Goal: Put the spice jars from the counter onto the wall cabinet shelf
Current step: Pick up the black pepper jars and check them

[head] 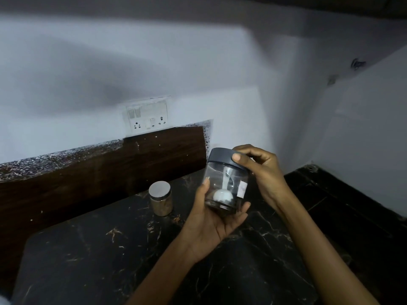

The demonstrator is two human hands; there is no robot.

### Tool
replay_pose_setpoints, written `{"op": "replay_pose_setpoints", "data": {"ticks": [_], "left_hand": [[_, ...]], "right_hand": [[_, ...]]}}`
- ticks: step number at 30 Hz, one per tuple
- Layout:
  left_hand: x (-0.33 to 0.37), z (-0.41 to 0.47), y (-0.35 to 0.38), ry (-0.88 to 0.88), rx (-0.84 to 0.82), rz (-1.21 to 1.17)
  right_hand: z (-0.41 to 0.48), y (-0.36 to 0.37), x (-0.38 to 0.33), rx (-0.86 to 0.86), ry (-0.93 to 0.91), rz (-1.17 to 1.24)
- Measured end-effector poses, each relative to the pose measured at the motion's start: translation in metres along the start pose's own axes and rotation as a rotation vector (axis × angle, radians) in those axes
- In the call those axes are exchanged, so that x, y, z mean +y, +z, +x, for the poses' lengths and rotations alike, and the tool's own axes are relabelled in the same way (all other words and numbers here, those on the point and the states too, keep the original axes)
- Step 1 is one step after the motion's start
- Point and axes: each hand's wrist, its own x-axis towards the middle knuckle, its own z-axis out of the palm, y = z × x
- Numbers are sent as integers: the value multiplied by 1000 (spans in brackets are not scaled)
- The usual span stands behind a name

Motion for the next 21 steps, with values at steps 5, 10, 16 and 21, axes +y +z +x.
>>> {"op": "replay_pose_setpoints", "data": {"ticks": [5,10,16,21], "left_hand": [[5,1,1,-54,20,17],[9,5,-2,-40,114,94],[8,8,4,-60,193,104],[10,8,13,-45,180,59]], "right_hand": [[2,-3,-2,-111,122,177],[1,1,-7,-67,93,6],[-1,15,-10,24,87,-64],[3,20,-19,24,80,-86]]}}
